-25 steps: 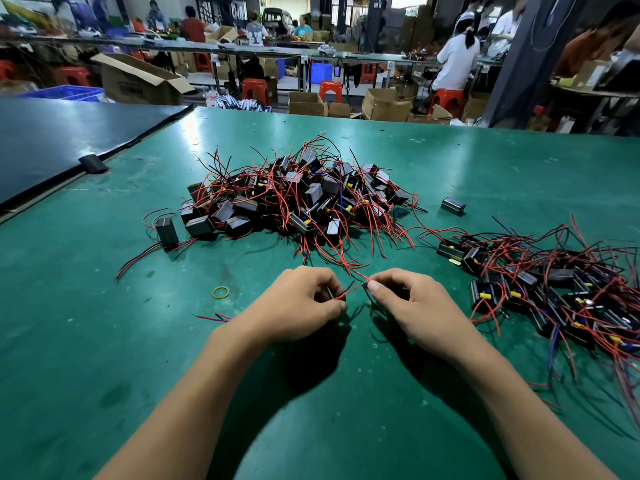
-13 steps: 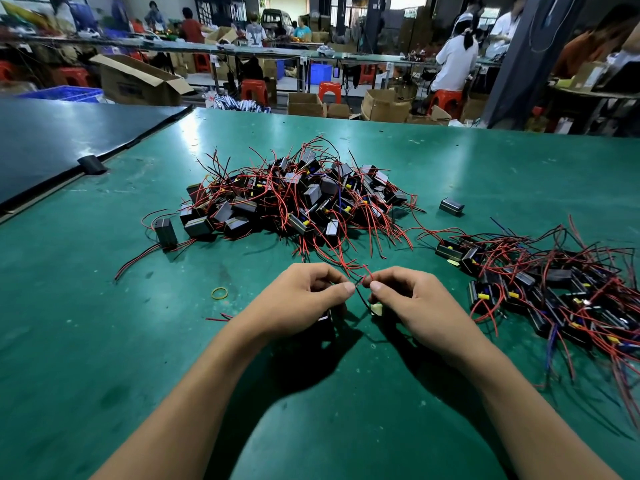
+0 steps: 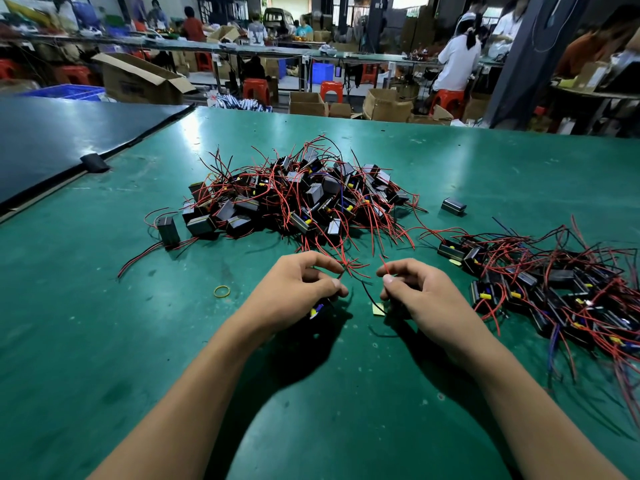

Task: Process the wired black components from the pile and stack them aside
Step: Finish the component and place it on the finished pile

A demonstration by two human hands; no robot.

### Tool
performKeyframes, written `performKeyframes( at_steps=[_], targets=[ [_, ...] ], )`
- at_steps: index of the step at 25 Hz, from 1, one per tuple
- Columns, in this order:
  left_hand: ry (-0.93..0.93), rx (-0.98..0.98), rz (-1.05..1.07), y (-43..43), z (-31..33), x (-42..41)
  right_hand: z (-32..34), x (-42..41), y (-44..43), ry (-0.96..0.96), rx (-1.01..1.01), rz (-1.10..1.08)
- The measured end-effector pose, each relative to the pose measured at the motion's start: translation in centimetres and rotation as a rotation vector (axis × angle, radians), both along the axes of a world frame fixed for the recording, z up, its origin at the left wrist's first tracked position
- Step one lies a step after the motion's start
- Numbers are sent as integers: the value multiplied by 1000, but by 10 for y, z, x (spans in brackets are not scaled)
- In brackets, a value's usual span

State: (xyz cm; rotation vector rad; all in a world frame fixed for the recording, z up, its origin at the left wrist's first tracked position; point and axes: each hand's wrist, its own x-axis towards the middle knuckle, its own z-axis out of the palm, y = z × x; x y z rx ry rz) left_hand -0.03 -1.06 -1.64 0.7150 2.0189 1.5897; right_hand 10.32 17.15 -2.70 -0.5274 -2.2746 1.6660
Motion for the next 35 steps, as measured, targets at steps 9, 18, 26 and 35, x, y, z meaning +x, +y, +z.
performKeyframes(
  at_steps=[9,18,26,35],
  targets=[
    [-16,22,-14,2,0,3,5,6,-4,36,69,17],
    [57,43,74,7,-3,4,12,11,-12,68,390,154],
    [196,49,81,9,-4,8,5,9,-15,89,424,119],
    [297,33,62,11,-1,13,6,8,-11,97,316,115]
  ],
)
